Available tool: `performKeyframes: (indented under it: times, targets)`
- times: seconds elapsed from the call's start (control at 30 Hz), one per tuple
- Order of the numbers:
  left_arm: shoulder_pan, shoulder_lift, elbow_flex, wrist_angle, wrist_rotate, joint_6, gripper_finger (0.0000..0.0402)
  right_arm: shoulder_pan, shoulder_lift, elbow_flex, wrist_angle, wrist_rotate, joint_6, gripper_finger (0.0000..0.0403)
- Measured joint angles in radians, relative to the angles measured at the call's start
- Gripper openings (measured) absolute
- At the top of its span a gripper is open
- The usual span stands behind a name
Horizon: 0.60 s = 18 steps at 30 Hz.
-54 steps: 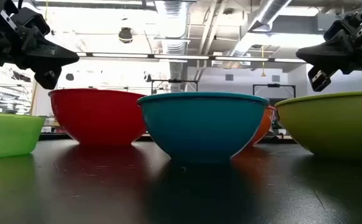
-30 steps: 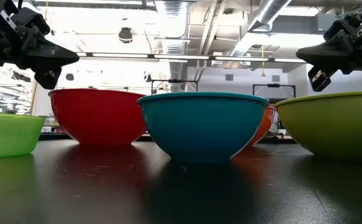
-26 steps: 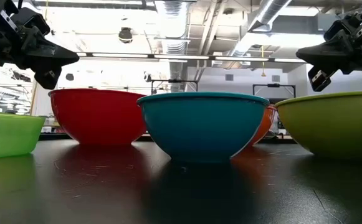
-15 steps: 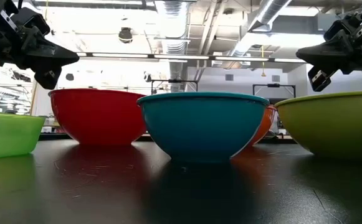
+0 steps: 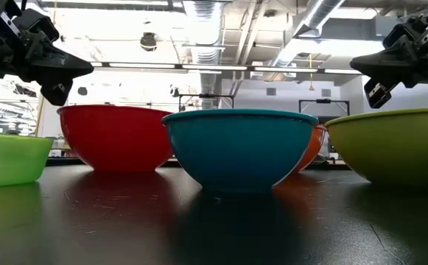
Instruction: Nest bowls inside each other
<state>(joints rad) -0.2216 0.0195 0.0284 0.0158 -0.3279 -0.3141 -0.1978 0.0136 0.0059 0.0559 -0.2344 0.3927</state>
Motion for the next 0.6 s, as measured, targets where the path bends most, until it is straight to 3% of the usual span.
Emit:
performKeyframes:
  times: [0.23,0.37,0.5,0.6]
  targets:
    - [0.0,0.0,0.0,-0.002,-0.006,-0.007,0.0009,0.0,0.0,0.0,0.0,0.0,0.0,0.0036]
    - [0.0,0.051,0.0,0.006,-0.19,0.031,0.0009,0.0,0.0,0.0,0.0,0.0,0.0,0.0036]
    - [0.0,0.111,0.002,0.004,-0.379,-0.236,0.0009,0.0,0.0,0.0,0.0,0.0,0.0,0.0036]
    - [0.0,0.158,0.001,0.013,-0.381,-0.373,0.0009,0.0,0.0,0.0,0.001,0.001,0.0,0.0036]
